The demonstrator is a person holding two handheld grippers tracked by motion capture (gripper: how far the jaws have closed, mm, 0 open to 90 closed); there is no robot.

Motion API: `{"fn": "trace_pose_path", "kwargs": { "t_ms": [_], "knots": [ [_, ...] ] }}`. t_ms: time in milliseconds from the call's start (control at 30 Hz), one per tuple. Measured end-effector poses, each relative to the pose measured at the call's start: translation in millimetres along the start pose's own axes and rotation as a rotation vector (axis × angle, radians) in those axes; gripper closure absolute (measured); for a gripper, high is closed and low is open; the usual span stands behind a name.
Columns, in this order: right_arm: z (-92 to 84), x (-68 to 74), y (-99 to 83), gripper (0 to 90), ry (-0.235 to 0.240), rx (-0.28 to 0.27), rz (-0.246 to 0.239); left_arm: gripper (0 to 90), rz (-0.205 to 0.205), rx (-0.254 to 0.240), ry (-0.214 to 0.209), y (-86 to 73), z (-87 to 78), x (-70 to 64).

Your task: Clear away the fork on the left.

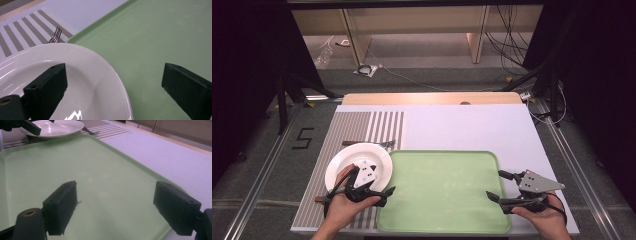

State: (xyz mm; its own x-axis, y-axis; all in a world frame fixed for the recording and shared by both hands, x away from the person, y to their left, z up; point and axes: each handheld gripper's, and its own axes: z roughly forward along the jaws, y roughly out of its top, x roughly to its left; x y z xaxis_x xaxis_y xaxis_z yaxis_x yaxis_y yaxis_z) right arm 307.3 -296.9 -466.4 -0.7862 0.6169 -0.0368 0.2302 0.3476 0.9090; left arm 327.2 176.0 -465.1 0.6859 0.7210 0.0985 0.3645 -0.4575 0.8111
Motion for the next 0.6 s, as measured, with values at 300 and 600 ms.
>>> {"fn": "trace_pose_path", "kwargs": {
  "t_ms": [300,600],
  "knots": [
    [0.5,0.9,0.6,20.2,-0.008,0.004,-0.005,17.5,0.005,-0.002,0.025,3.6,-3.0,-0.1],
    [0.8,2.4,1.9,20.2,-0.012,0.001,-0.012,89.8,0.007,0.062,0.075,26.4,1.0,12.5]
  ]
}}
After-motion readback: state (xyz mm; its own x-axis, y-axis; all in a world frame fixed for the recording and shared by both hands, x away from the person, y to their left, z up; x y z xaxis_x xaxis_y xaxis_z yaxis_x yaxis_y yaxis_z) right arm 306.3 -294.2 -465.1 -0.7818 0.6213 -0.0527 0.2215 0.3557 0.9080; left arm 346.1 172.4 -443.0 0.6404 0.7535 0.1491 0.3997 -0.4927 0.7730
